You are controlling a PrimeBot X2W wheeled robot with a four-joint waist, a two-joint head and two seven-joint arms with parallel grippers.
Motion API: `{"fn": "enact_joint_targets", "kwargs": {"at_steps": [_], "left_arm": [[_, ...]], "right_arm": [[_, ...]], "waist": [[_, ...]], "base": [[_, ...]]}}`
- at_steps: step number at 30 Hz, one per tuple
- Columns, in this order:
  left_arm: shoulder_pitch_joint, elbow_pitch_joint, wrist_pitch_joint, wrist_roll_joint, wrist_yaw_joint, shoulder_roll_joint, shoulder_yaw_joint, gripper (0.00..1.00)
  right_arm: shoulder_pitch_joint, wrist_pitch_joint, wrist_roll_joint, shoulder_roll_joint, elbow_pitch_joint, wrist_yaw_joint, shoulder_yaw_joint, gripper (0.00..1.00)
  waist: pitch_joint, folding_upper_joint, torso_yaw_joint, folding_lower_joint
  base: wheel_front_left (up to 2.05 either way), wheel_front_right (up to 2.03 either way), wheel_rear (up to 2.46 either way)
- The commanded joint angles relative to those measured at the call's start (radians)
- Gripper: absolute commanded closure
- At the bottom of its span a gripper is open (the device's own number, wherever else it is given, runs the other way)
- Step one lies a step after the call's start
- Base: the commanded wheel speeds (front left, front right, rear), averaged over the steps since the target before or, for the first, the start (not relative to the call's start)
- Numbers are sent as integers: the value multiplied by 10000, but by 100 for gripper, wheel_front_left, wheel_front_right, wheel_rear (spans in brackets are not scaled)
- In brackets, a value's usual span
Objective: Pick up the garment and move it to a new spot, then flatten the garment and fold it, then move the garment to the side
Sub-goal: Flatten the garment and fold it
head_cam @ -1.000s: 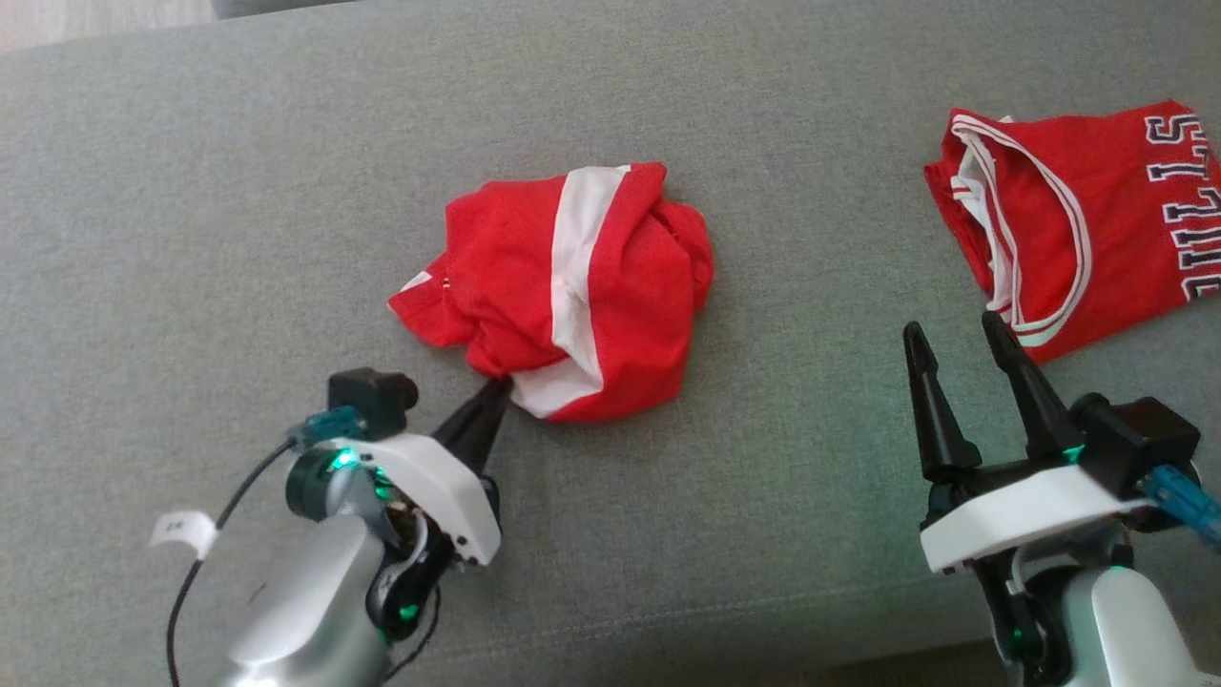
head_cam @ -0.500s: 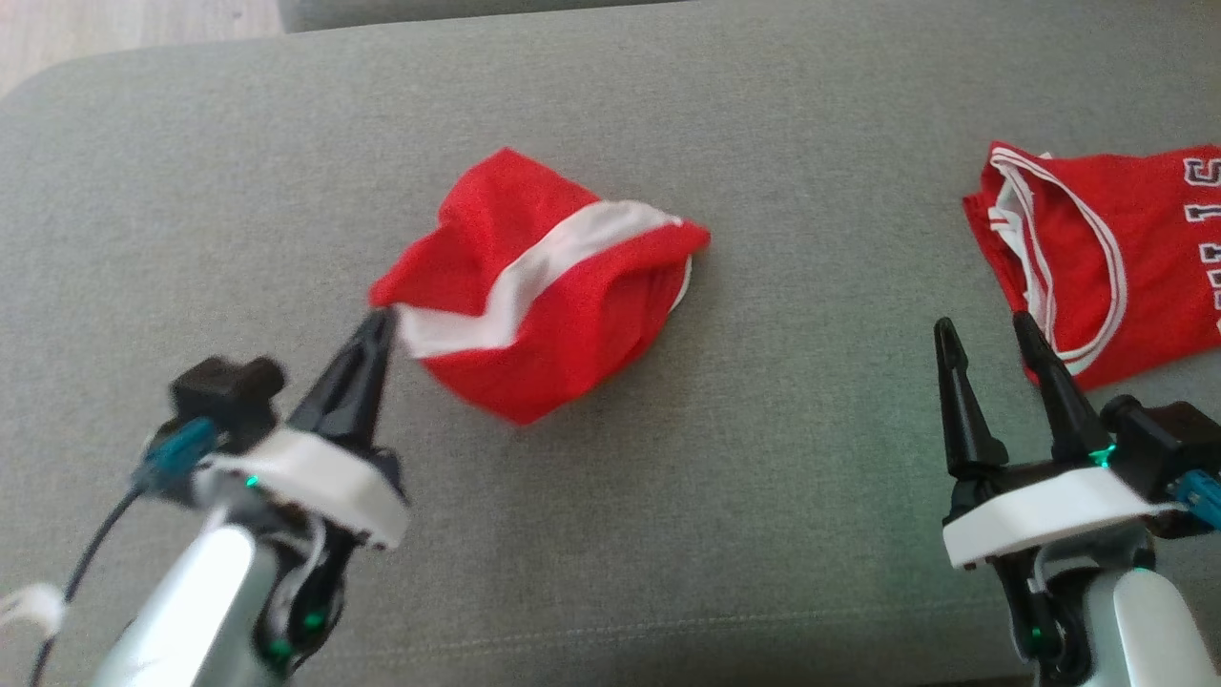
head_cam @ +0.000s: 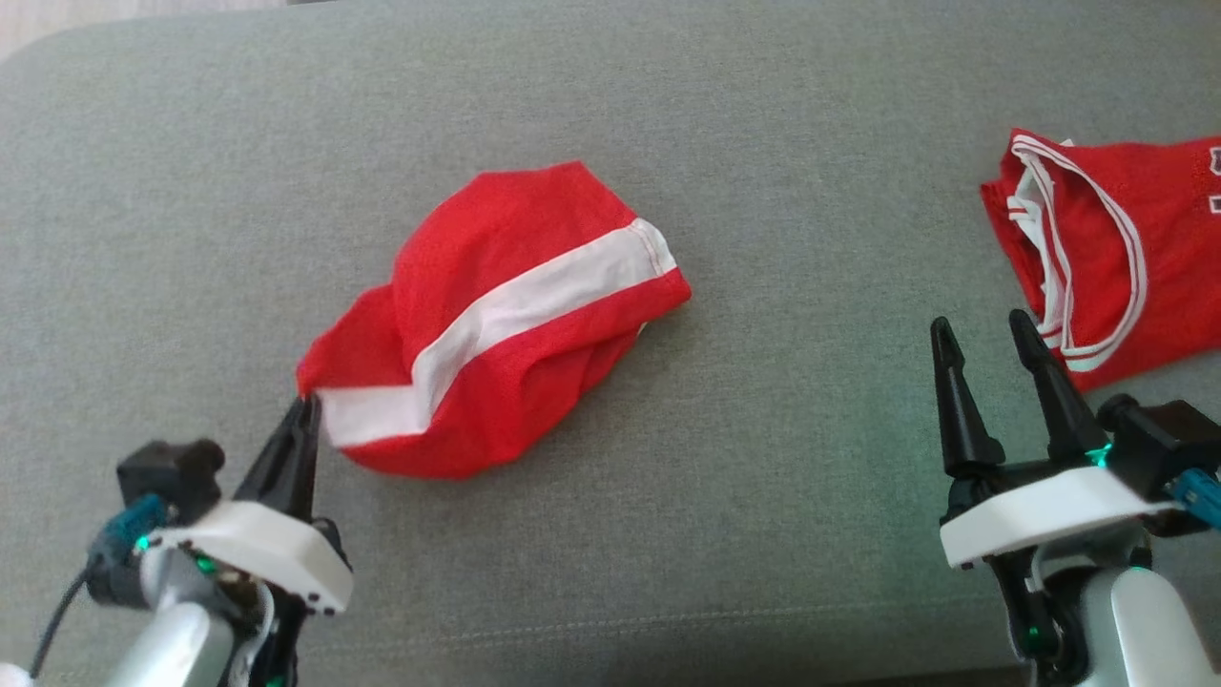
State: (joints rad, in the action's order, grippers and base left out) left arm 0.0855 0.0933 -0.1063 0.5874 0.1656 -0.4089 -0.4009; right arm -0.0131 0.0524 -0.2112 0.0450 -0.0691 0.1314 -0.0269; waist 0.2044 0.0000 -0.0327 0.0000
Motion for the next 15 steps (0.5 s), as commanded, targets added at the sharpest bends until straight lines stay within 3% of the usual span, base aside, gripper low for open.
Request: {"fn": "enact_joint_targets", "kwargs": {"at_steps": [1,2,3,4,10,15], "left_arm": [[445,105,-211,95,-121,-65,408,100],[483,364,-328,167,-184,35,414,68],[515,611,-432,199,-231,105,409,11],[545,825,-539,220,-273,166,403,0],[643,1327,-1068,122,-258,350,479,0],[653,848,-1409,-308,-24,348,668,0]], "right_arm": [[-386,-78,-25,52,-358,-7,-262,0],[-389,-69,-14,52,-350,-7,-271,0],[-389,-58,-1,52,-343,-7,-276,0],[-389,-46,20,52,-342,-7,-279,0],[-365,0,122,52,-414,-7,-296,0],[-369,22,301,52,-523,-7,-297,0]], "waist": [[12,0,-42,0],[4,0,-53,0],[-13,0,-65,0],[-36,0,-79,0],[-229,0,-36,0],[-473,0,147,0]], "base": [[0,0,0],[0,0,0],[0,0,0],[0,0,0],[0,0,0],[0,0,0]]}}
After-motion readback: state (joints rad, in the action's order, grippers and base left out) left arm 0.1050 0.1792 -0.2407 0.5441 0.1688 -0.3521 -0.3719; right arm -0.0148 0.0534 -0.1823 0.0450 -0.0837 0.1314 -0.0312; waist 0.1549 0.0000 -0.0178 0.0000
